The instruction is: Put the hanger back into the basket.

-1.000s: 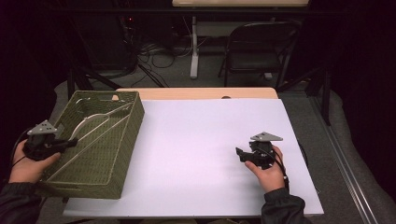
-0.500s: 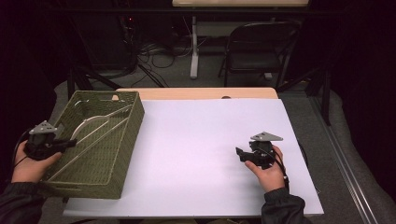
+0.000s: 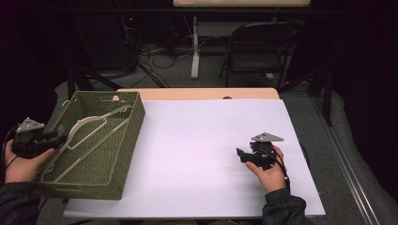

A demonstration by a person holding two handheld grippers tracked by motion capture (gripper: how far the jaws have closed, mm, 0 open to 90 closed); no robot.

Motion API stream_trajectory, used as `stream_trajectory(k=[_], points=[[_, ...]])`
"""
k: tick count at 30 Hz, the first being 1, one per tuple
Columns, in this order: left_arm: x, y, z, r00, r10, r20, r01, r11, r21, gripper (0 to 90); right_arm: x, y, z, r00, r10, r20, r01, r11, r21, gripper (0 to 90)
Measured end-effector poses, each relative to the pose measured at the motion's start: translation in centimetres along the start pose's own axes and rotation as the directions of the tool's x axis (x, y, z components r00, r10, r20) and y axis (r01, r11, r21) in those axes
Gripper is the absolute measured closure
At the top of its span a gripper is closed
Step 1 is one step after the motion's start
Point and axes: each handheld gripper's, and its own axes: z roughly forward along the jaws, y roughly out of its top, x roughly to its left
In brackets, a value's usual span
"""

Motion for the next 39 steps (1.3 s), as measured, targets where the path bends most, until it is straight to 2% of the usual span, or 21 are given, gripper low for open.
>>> stream_trajectory(k=[4, 8, 10, 20, 25, 29, 34, 39], points=[[-0.1, 0.1, -0.1, 1.0000, 0.003, -0.006, -0.003, 1.0000, -0.005, 53.9, -0.1, 0.0, 0.0, 1.0000, 0.000, 0.000, 0.000, 1.000, -0.002, 37.6], [-0.2, 0.2, -0.4, 0.9999, -0.011, -0.009, 0.011, 0.9998, -0.016, 46.6, -0.1, 0.0, -0.1, 1.0000, 0.001, 0.000, -0.001, 1.000, -0.003, 37.6], [-0.3, 0.2, -0.5, 0.9997, -0.025, 0.002, 0.025, 0.9995, -0.020, 44.9, 0.0, 0.0, -0.1, 1.0000, -0.001, 0.001, 0.001, 1.000, -0.004, 37.3], [-1.8, 1.2, -2.1, 0.9990, -0.023, 0.038, 0.024, 0.9990, -0.037, 39.4, 0.0, 0.0, -0.2, 1.0000, -0.002, -0.001, 0.002, 1.000, -0.005, 37.1], [-3.6, 1.8, -3.3, 0.9986, 0.017, 0.051, -0.015, 0.9983, -0.056, 39.2, 0.0, -0.1, -0.5, 1.0000, -0.009, 0.001, 0.009, 1.000, -0.007, 37.0], [-5.7, 2.6, -4.0, 0.9961, 0.050, 0.072, -0.045, 0.9962, -0.075, 39.2, 0.1, -0.1, -0.8, 0.9999, -0.014, 0.001, 0.014, 1.000, -0.009, 36.9], [-8.8, 3.3, -3.9, 0.9902, 0.097, 0.100, -0.088, 0.9917, -0.093, 39.2, 0.2, -0.1, -1.3, 0.9998, -0.018, 0.002, 0.018, 1.000, -0.015, 36.7], [-12.2, 3.7, -3.3, 0.9799, 0.114, 0.164, -0.093, 0.9875, -0.127, 39.2, 0.3, -0.4, -1.9, 0.9992, -0.038, 0.011, 0.038, 0.999, -0.018, 36.6]])
